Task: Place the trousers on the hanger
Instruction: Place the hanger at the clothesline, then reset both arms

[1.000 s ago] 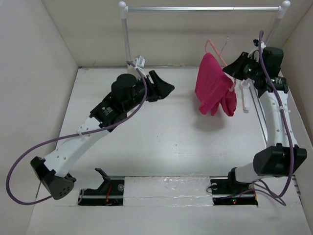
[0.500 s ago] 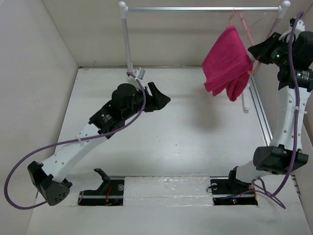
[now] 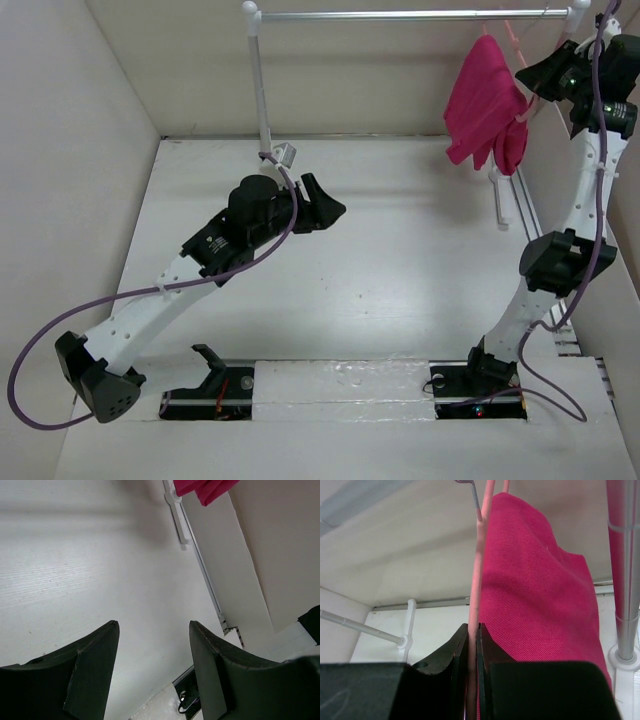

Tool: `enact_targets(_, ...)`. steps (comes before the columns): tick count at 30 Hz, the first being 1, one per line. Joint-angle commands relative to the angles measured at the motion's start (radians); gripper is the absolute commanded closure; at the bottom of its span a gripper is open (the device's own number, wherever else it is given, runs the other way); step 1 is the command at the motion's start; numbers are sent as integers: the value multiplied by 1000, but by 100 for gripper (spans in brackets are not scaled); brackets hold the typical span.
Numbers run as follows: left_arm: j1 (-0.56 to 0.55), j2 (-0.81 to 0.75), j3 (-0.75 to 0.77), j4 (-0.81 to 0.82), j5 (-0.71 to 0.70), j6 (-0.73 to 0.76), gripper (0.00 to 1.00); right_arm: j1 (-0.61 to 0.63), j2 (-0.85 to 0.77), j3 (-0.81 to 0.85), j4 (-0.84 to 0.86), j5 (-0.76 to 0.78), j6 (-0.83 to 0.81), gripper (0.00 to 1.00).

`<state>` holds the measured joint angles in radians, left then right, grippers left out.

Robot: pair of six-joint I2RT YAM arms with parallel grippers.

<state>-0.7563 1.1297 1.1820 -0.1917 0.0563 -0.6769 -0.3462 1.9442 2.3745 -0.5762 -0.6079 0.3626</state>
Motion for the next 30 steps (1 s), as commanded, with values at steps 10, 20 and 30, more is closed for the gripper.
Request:
enact_targets(10,5,-15,-32,20,0,4,46,-17,-71,-67,213,-1,-8,100)
enact_targets(20,15,48,53,-44,-35,45,32,-79,-241,-267,138,74,-108,21)
enact_targets(30,35,71,220,-78,-39,108,15,-200,-491,-394,160,-26,-125,0)
